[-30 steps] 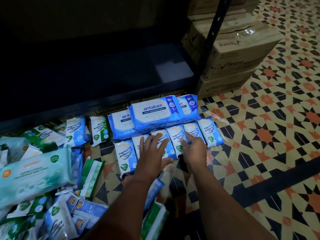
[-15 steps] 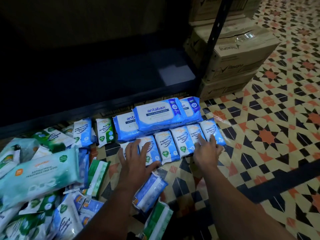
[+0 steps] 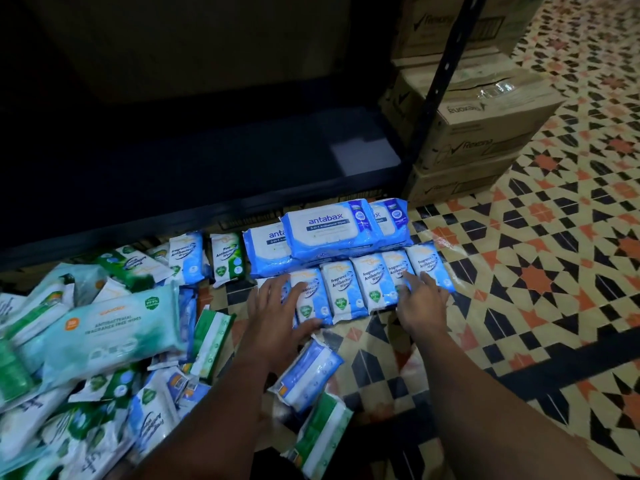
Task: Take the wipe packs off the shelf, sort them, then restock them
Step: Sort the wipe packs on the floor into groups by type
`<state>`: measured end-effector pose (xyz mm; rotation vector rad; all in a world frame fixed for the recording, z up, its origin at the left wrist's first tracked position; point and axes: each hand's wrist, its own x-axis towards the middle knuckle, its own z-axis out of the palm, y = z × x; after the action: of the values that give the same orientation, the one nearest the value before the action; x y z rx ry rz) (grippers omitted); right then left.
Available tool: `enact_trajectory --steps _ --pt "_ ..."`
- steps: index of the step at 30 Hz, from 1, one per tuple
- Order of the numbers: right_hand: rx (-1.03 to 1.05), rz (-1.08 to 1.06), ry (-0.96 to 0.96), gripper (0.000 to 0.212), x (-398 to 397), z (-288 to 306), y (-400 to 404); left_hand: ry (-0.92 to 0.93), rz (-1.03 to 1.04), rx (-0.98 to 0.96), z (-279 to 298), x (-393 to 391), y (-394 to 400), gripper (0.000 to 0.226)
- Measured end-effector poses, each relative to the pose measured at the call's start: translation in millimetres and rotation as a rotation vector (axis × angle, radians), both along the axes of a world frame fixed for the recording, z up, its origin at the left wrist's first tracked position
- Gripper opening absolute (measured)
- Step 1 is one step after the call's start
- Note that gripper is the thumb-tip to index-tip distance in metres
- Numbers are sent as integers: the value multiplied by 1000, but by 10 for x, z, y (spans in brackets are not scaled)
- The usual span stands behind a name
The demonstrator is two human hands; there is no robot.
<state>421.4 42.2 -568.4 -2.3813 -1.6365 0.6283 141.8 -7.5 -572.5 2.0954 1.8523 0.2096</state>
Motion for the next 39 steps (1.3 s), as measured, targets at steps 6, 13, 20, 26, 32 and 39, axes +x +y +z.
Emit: enact_trajectory --steps 6,13,20,26,32,39 --pt "313 101 4 22 -582 272 -438 -133 68 104 62 -432 -275 46" --pt "225 549 79 22 -1103 198 -973 -167 82 18 90 -959 -949 44" --pt "-191 653 -125 101 -1559 245 -1336 169 -163 -244 143 -1002 -1423 97" --pt "-325 550 -191 97 -1704 205 -1423 359 -229 -293 268 -958 -1353 95" --pt "-204 604 -112 68 -1689 182 -1385 360 -293 -206 257 -925 -1327 71" --pt "-255 -84 995 32 -1478 412 -1103 -69 17 -202 279 -945 -1191 80"
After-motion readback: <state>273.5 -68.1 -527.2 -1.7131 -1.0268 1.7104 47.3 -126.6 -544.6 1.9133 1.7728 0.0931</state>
